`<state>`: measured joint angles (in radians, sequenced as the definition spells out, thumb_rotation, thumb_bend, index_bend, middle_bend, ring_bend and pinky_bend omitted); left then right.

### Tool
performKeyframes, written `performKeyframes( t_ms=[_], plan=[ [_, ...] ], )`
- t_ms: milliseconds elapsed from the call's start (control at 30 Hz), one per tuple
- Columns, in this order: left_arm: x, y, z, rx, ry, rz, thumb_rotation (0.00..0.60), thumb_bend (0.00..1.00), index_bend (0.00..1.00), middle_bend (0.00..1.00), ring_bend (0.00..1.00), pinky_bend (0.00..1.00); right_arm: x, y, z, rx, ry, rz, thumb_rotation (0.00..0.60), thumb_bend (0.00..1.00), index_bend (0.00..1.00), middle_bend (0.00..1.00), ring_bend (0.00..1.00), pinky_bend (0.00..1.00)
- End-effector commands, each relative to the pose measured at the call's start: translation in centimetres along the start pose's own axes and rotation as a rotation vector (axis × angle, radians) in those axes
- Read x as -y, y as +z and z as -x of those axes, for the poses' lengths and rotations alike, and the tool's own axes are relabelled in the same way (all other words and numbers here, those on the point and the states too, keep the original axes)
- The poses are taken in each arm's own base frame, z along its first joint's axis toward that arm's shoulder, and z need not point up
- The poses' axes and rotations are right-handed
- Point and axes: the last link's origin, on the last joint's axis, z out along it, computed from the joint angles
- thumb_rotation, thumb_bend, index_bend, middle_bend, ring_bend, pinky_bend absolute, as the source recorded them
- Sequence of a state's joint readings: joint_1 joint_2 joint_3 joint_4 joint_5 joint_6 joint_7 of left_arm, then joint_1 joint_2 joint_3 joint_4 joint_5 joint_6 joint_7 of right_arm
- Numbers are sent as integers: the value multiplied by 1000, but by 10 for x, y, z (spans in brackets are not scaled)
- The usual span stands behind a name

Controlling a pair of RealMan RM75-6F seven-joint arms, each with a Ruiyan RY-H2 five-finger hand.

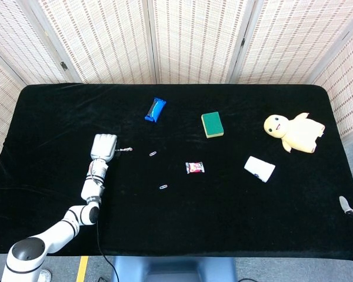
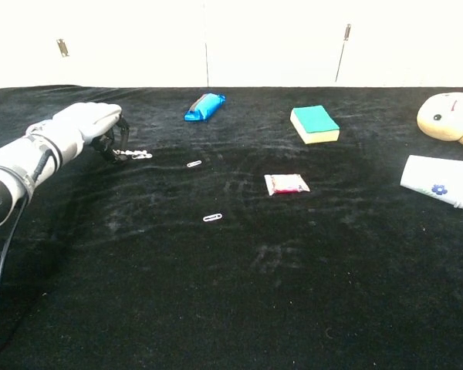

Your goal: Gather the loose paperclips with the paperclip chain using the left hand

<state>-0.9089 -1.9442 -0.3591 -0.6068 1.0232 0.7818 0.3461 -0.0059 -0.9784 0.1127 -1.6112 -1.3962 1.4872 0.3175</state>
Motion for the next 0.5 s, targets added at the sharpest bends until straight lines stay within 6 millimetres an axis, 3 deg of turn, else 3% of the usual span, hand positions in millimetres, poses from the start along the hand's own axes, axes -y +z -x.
performKeyframes(
  t_ms=[33, 500],
  plan=[
    [-1, 1, -2, -9, 31, -2, 600, 396, 743, 1000, 1000, 1000, 0, 0, 0, -1, 0, 0, 600, 357, 0, 36, 12, 0],
    [3, -3, -7, -34, 76, -12, 600, 395, 743, 1000, 1000, 1000, 1, 0, 1, 3, -1, -4, 600, 357, 0, 36, 12, 0]
  ],
)
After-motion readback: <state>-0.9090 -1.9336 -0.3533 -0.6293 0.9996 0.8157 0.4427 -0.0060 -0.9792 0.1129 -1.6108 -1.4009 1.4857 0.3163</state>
